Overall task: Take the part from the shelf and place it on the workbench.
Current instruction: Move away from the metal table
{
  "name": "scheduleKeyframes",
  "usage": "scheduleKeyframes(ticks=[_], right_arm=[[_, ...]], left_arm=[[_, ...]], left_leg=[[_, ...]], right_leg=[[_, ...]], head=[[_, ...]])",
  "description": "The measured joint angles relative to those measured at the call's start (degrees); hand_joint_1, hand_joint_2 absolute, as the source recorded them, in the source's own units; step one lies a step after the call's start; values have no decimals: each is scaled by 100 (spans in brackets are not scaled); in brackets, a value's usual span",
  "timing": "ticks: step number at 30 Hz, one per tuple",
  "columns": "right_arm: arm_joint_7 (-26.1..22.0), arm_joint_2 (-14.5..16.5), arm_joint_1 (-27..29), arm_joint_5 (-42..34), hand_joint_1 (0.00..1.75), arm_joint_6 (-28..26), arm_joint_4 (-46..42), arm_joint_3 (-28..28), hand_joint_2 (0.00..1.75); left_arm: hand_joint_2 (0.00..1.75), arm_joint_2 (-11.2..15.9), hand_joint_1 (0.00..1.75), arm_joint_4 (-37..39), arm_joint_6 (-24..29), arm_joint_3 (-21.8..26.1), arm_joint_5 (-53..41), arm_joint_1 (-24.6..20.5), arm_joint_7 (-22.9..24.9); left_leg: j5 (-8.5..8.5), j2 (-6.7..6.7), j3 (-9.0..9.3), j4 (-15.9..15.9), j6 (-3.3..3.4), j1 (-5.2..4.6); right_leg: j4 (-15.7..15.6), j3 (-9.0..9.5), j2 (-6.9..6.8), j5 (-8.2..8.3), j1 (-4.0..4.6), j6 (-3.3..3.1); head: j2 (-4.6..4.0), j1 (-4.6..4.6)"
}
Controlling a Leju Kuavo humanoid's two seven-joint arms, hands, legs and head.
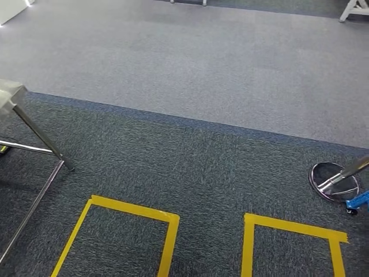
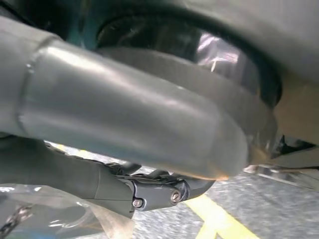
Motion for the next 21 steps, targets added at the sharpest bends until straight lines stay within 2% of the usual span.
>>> scheduleKeyframes(ticks=[1,2,3,5,6,7,9,10,11,12,13,14,16,17,18,20,21], right_arm=[[29,-7,3,3,0,-13,0,-1,0],[52,-11,9,3,0,-22,0,-1,0],[69,-12,21,3,0,-27,1,-1,0],[91,-10,53,2,0,-30,2,-1,0],[100,-7,61,2,0,-30,2,-1,0],[108,-4,56,3,0,-30,2,-1,0],[120,6,31,4,0,-28,2,-1,0],[125,10,26,4,0,-27,2,-1,0],[127,14,30,5,0,-25,2,-1,0],[129,16,37,5,0,-24,2,-1,0],[130,19,45,6,0,-22,2,-1,0],[130,22,51,7,0,-21,2,-1,0],[131,36,50,8,0,-20,3,-1,0],[131,44,47,8,0,-20,3,-1,0],[131,53,46,8,0,-20,4,-1,0],[130,60,55,7,0,-20,4,-1,0],[130,60,63,6,0,-22,4,-1,0]], left_arm=[[0,0,0,0,0,0,-9,-2,2],[0,1,0,0,2,0,-15,-1,4],[0,3,0,0,4,0,-18,-1,5],[0,-6,0,0,11,0,-25,-17,8],[0,-10,0,0,13,0,-30,-29,8],[0,-14,0,0,14,0,-34,-39,9],[0,-18,0,2,14,0,-41,-36,10],[0,-19,0,3,14,0,-41,-23,12],[0,-21,0,4,14,0,-40,-9,13],[0,-24,0,5,15,0,-41,2,15],[0,-25,0,6,15,0,-41,8,15],[0,-26,0,6,16,0,-41,9,15],[0,-15,0,9,17,0,-42,12,15],[0,-9,0,11,18,0,-42,14,15],[0,-3,0,14,19,0,-42,13,16],[0,-8,0,15,21,0,-43,1,17],[0,-13,0,15,22,0,-44,-5,18]], left_leg=[[-22,60,1,24,-36,-15],[-40,116,-1,46,-73,-36],[-51,174,-1,61,-104,-57],[-75,266,8,84,-160,-58],[-132,194,0,138,-184,-43],[-248,56,-52,286,-204,-27],[-622,-300,-319,932,-214,-13],[-795,-392,-499,1334,-205,-16],[-884,-437,-648,1641,-190,-21],[-860,-457,-723,1768,-168,-27],[-713,-480,-699,1663,-135,-36],[-480,-536,-587,1364,-94,-51],[-64,-840,-302,631,-1,-71],[19,-969,-200,379,29,-79],[26,-1045,-150,244,48,-84],[-2,-943,-107,124,53,-84],[14,-862,-83,65,53,-72]], right_leg=[[-335,181,-122,92,3,-24],[-547,285,-211,128,14,-68],[-616,310,-239,108,32,-126],[-617,282,-114,123,38,-246],[-613,272,-53,131,36,-287],[-618,267,9,141,33,-328],[-622,263,142,155,43,-400],[-621,261,222,158,58,-424],[-620,263,309,161,75,-440],[-619,267,398,163,92,-448],[-618,277,492,165,106,-451],[-617,292,581,166,115,-452],[-609,299,742,165,113,-445],[-602,282,815,170,105,-429],[-598,251,883,180,90,-404],[-611,181,1009,213,69,-331],[-590,146,960,201,73,-302]], head=[[0,7],[0,10],[0,9],[0,-2],[0,-11],[0,-18],[0,-41],[0,-46],[0,-49],[0,-47],[0,-46],[0,-46],[0,-42],[0,-46],[0,-54],[0,-69],[0,-70]])
